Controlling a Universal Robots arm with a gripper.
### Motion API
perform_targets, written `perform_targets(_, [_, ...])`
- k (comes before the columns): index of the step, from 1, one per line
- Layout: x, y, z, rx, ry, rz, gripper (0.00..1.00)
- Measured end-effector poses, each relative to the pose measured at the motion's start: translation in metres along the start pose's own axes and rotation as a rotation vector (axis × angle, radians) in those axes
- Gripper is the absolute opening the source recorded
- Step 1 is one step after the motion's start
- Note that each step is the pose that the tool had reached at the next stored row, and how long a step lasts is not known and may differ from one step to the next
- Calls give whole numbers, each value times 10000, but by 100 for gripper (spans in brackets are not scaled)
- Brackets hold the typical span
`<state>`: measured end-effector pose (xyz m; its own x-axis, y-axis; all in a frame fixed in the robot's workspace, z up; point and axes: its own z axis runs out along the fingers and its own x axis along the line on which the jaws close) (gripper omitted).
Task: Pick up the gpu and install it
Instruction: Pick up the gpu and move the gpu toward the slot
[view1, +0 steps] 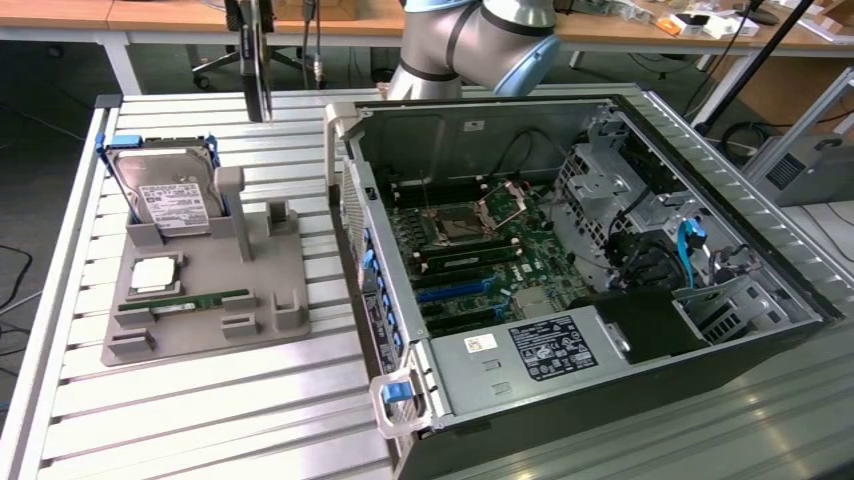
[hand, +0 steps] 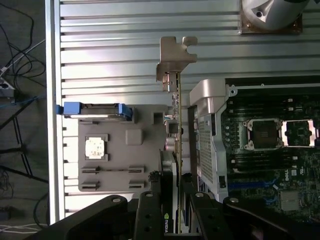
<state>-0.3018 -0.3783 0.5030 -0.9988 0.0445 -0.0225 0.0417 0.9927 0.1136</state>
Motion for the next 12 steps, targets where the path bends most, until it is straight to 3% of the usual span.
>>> perform_targets(12, [-1, 7, -56, -104, 5, 3, 27])
